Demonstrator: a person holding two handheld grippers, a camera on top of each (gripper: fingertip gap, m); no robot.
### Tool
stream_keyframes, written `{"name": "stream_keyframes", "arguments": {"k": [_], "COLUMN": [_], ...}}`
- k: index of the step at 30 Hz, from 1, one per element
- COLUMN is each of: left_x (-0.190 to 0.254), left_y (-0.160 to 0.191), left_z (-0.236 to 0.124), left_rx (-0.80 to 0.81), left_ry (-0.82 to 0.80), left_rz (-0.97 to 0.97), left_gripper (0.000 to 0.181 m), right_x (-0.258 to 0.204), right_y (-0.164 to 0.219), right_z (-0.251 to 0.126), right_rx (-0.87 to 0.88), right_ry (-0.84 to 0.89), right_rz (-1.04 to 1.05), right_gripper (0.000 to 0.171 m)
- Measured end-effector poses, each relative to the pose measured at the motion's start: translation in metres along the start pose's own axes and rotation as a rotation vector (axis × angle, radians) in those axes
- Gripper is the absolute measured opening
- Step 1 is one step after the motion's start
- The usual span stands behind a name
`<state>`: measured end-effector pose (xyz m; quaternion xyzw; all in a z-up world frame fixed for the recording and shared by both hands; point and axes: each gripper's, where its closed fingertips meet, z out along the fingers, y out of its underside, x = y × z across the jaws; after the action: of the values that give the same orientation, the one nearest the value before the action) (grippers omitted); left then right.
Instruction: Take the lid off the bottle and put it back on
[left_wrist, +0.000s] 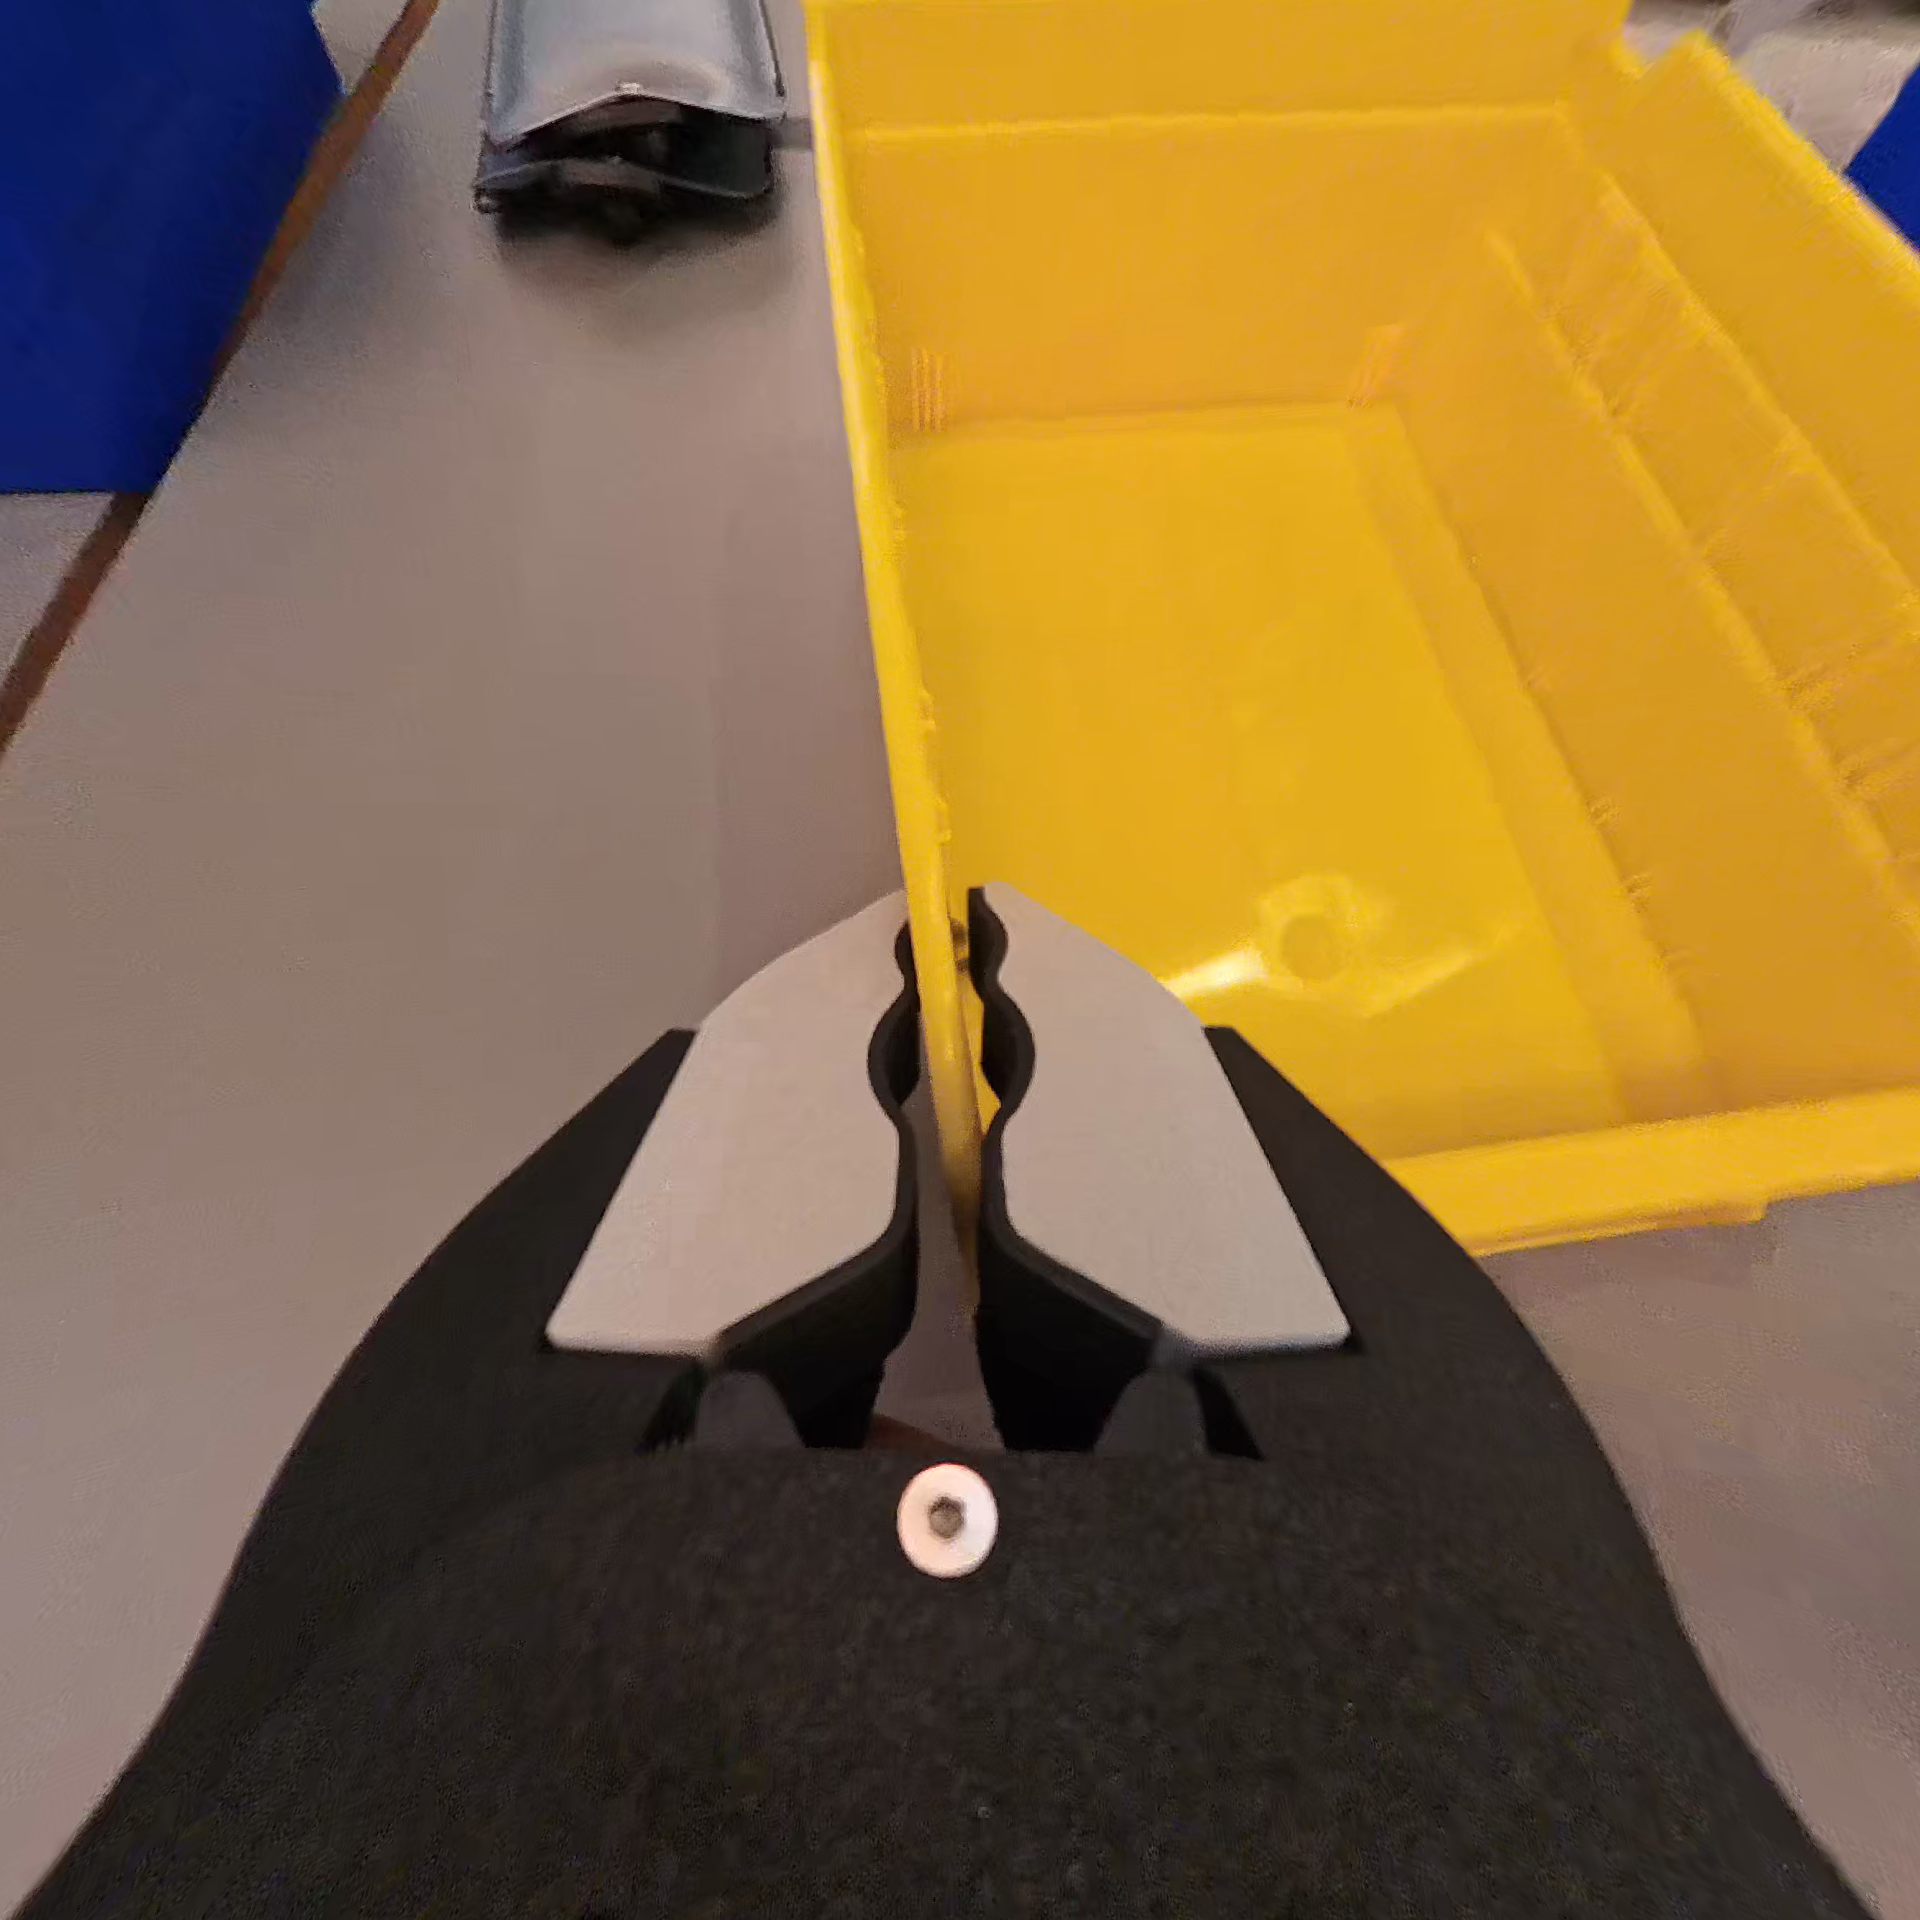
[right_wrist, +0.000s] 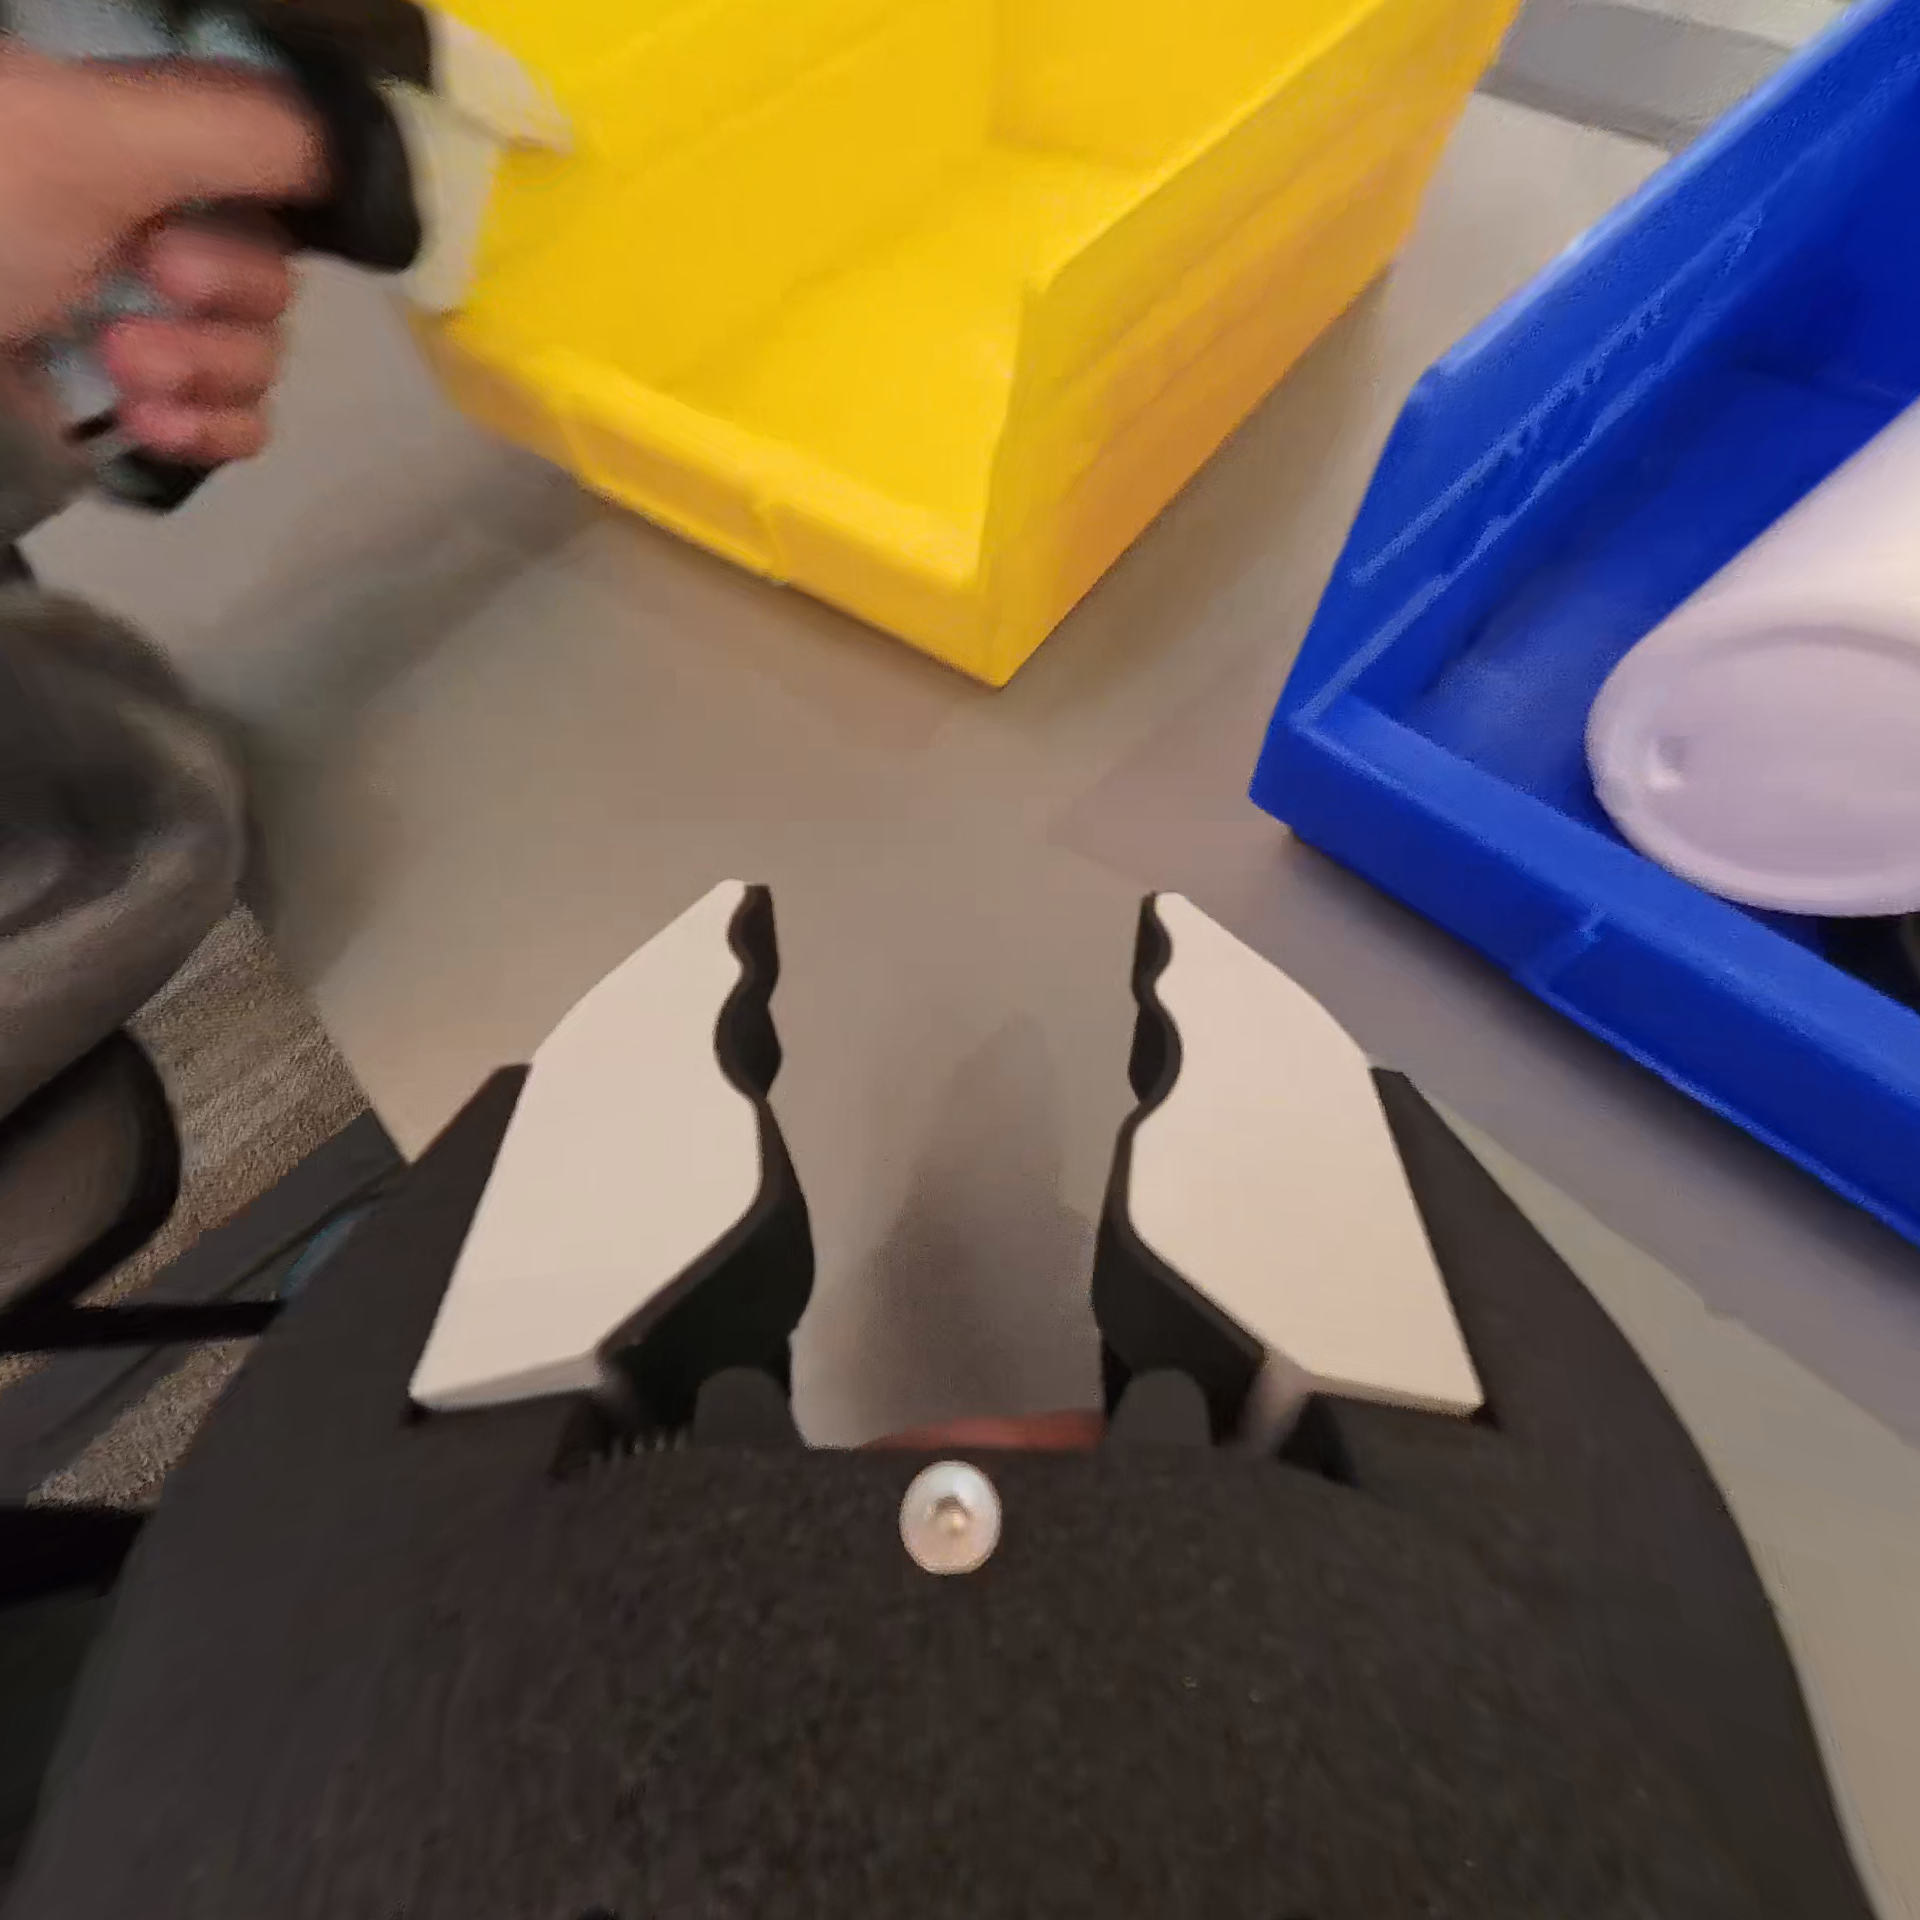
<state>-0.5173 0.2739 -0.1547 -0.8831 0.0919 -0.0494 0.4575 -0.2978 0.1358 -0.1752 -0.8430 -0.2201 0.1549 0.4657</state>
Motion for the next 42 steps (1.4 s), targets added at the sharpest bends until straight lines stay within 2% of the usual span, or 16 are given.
{"name": "stream_keyframes", "arguments": {"k": [3, 6, 8, 9, 10, 11, 12, 14, 17, 22, 26, 30, 33, 37, 40, 42], "left_x": [0.010, 0.018, 0.022, 0.022, 0.018, 0.014, 0.012, 0.013, 0.025, 0.069, 0.148, 0.263, 0.368, 0.507, 0.581, 0.608], "left_y": [0.025, 0.045, 0.054, 0.057, 0.060, 0.063, 0.065, 0.066, 0.054, -0.015, -0.078, -0.106, -0.107, -0.085, -0.053, -0.029], "left_z": [-0.034, -0.063, -0.076, -0.082, -0.087, -0.092, -0.098, -0.111, -0.137, -0.185, -0.196, -0.160, -0.119, -0.064, -0.026, -0.007], "left_rx": [-0.013, -0.030, -0.031, -0.026, -0.018, -0.012, 0.000, 0.026, 0.105, 0.328, 0.459, 0.459, 0.411, 0.254, 0.167, 0.084], "left_ry": [-0.058, -0.043, 0.008, 0.014, -0.004, -0.025, -0.023, -0.027, -0.110, -0.134, -0.033, 0.139, 0.260, 0.418, 0.427, 0.447], "left_rz": [0.062, 0.024, -0.033, -0.055, -0.059, -0.067, -0.092, -0.115, -0.027, 0.036, 0.159, 0.271, 0.324, 0.306, 0.339, 0.315], "left_gripper": [0.007, 0.007, 0.006, 0.006, 0.006, 0.005, 0.005, 0.005, 0.005, 0.005, 0.006, 0.007, 0.007, 0.007, 0.007, 0.007], "right_x": [-0.012, -0.019, -0.016, -0.025, -0.035, -0.034, -0.030, -0.032, -0.028, -0.001, 0.057, 0.147, 0.232, 0.351, 0.419, 0.446], "right_y": [-0.016, -0.036, -0.041, -0.041, -0.039, -0.039, -0.038, -0.036, -0.048, -0.109, -0.142, -0.123, -0.081, -0.009, 0.056, 0.094], "right_z": [0.017, 0.035, 0.047, 0.051, 0.053, 0.051, 0.047, 0.042, 0.024, -0.041, -0.122, -0.198, -0.245, -0.299, -0.320, -0.321], "right_rx": [0.040, 0.070, 0.035, 0.004, -0.044, -0.075, -0.107, -0.132, -0.064, 0.145, 0.293, 0.300, 0.253, 0.116, -0.009, -0.063], "right_ry": [-0.002, 0.024, 0.083, 0.035, -0.012, 0.010, 0.045, 0.064, 0.164, 0.257, 0.391, 0.566, 0.683, 0.775, 0.837, 0.816], "right_rz": [0.048, 0.045, 0.048, 0.062, 0.103, 0.143, 0.162, 0.126, 0.044, 0.000, -0.010, 0.029, 0.069, 0.197, 0.284, 0.329], "right_gripper": [0.068, 0.069, 0.063, 0.083, 0.076, 0.061, 0.034, 0.025, 0.013, 0.008, 0.009, 0.010, 0.011, 0.008, 0.005, 0.005]}}
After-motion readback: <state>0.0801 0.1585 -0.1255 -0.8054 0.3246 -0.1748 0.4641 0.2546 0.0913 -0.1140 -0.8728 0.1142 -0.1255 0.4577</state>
